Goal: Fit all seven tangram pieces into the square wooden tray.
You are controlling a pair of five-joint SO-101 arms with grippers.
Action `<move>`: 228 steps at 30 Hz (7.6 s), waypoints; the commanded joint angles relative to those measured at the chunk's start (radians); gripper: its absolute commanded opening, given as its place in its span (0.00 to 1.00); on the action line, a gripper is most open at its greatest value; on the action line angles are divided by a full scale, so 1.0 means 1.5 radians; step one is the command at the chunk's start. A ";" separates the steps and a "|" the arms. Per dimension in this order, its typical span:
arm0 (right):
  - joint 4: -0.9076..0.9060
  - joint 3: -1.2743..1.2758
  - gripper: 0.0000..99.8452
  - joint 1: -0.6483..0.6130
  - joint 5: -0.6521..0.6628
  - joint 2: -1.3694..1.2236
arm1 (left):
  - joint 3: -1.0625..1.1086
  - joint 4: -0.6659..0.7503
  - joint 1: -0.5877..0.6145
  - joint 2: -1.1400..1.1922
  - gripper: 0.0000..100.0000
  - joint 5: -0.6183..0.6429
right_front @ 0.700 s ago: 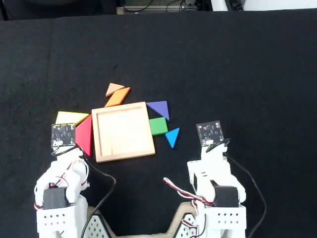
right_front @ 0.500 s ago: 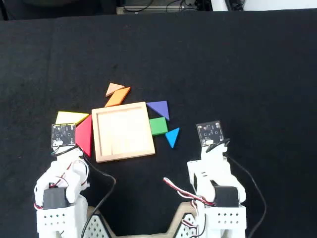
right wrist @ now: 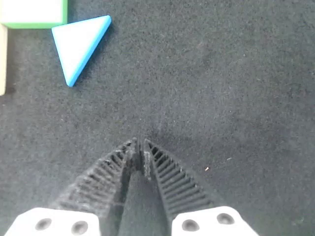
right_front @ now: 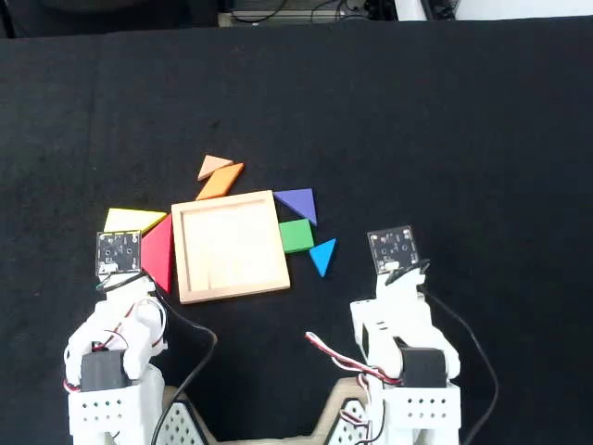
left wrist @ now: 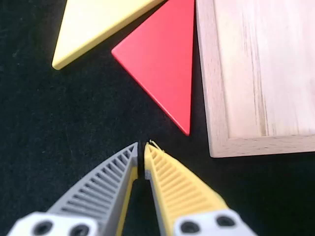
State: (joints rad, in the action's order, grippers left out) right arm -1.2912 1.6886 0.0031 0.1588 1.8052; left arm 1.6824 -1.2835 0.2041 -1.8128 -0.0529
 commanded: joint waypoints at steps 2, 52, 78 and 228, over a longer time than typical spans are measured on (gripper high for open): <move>-0.001 -0.003 0.01 -0.009 0.006 0.044 | 0.011 0.008 -0.005 -0.002 0.03 -0.003; 0.262 -0.007 0.02 -0.031 0.023 0.047 | -0.048 0.199 0.048 -0.005 0.03 -0.003; 0.115 -0.161 0.03 -0.006 0.061 0.046 | -0.166 0.173 0.015 -0.002 0.10 -0.020; 0.453 -0.648 0.01 -0.055 0.047 -1.179 | -1.643 -0.122 0.119 1.842 0.28 -0.760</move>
State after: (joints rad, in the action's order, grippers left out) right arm -0.6053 0.7618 -0.0675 0.2171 0.0361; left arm -0.7449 -1.5535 0.3682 0.9505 -1.2068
